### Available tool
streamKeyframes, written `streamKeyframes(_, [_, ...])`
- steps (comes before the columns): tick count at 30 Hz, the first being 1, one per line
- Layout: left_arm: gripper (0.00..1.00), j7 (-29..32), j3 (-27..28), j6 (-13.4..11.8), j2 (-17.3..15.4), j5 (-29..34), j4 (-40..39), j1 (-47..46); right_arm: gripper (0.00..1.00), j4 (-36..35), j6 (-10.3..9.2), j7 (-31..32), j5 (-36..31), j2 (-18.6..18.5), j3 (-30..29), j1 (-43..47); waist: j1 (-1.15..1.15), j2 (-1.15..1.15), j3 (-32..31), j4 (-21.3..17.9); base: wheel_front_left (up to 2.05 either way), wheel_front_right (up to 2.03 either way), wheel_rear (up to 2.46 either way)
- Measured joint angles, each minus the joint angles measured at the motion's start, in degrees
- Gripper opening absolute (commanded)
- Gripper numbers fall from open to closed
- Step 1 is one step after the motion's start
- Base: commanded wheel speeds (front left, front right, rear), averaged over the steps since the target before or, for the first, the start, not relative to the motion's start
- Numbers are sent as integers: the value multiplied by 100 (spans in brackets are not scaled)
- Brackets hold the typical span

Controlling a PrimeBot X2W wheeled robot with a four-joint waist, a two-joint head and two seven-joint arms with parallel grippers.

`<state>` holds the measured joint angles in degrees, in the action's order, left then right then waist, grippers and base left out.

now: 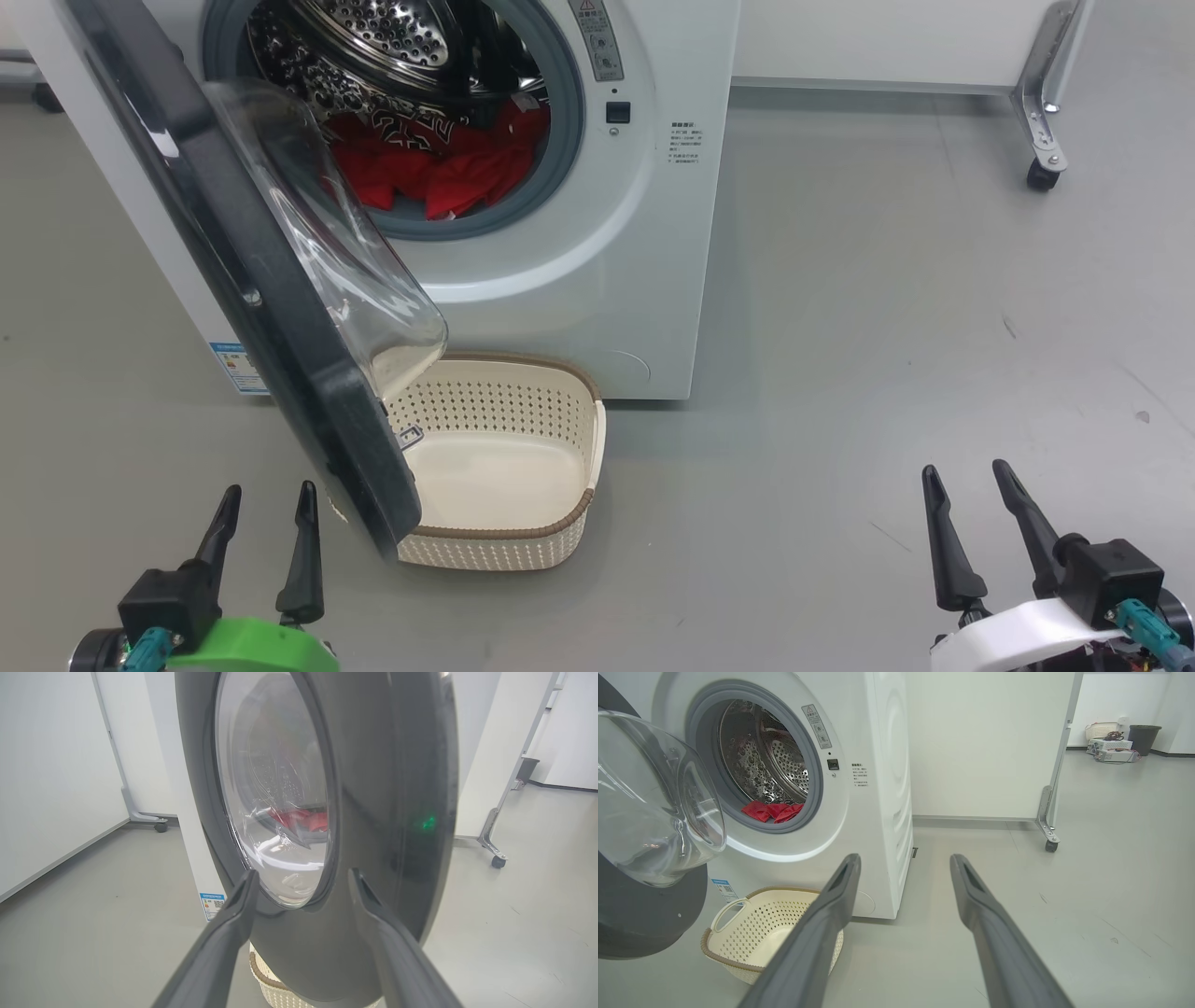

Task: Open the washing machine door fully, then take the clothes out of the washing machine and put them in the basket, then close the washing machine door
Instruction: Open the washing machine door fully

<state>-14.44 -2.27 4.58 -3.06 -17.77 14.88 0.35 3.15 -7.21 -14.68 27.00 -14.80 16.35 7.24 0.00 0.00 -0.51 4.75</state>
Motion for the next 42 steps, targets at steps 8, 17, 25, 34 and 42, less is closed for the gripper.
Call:
streamKeyframes(8, [100,0,5,34,16,75,14,0,100,-25,0,0,-97,80,-44,121,0,0,-1,10,0,0,0])
streamKeyframes(17, [100,0,22,54,23,115,52,-1,100,-65,5,0,-201,175,-105,158,0,0,1,24,0,0,0])
streamKeyframes(25, [100,0,43,75,31,115,79,-1,100,-69,60,0,-263,261,-160,233,0,0,3,38,0,0,0])
streamKeyframes(34, [0,0,11,113,34,266,74,-1,100,-70,120,0,-400,326,-219,270,0,0,10,49,0,0,0])
streamKeyframes(42, [0,0,71,126,41,280,-34,-3,100,-70,164,0,-455,390,-300,296,0,0,29,99,0,0,0])
